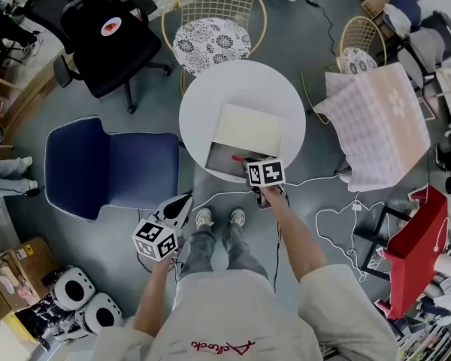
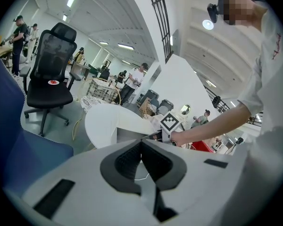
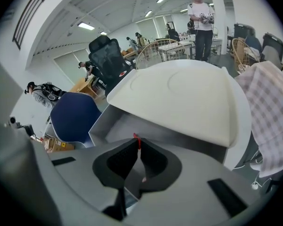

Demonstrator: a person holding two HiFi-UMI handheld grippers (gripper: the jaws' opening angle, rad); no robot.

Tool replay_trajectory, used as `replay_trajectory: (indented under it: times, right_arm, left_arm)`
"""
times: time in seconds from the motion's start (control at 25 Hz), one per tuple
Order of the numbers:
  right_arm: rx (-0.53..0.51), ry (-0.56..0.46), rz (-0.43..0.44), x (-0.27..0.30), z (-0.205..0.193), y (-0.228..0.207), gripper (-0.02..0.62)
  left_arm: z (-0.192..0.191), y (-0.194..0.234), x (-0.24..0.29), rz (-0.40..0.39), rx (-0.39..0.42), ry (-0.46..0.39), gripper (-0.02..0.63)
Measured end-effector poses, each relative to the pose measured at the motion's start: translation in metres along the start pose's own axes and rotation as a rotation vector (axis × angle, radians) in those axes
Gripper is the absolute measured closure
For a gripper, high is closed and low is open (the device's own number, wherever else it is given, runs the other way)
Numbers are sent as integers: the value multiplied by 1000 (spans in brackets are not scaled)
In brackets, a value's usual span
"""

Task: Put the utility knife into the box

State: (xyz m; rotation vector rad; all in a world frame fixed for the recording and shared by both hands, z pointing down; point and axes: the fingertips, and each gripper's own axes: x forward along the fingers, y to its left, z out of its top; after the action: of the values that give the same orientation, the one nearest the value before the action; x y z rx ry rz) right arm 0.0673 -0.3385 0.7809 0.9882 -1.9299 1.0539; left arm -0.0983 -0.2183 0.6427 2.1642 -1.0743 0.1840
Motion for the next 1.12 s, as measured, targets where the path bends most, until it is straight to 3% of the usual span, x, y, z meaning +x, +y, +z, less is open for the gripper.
replay_trajectory:
  times: [0.08, 0.16, 0.24, 0.6, 0.76, 1.0, 1.12]
  right_arm:
    - [4, 10, 16, 2, 1, 2, 566]
    - [-1, 22, 30, 4, 0, 6, 505]
    - [-15, 31, 34, 4, -1, 7, 483]
    - [-12, 14, 7, -1, -1, 0, 480]
    - [5, 6, 5, -7, -3, -2, 486]
    - [-1, -26, -27, -18, -1, -3, 572]
    - [7, -34, -16, -23, -5, 1, 578]
  left_arm:
    - [1, 1, 0, -1, 2, 0, 595]
    - [1, 0, -1, -3, 3, 0, 595]
    - [1, -1, -1, -4, 3, 0, 595]
    - [5, -2, -1, -13, 18, -3, 595]
    - [8, -5, 1, -23, 26, -5, 595]
    - [11, -13, 5, -48, 41, -4, 595]
    - [9, -16, 4, -60, 44, 2, 595]
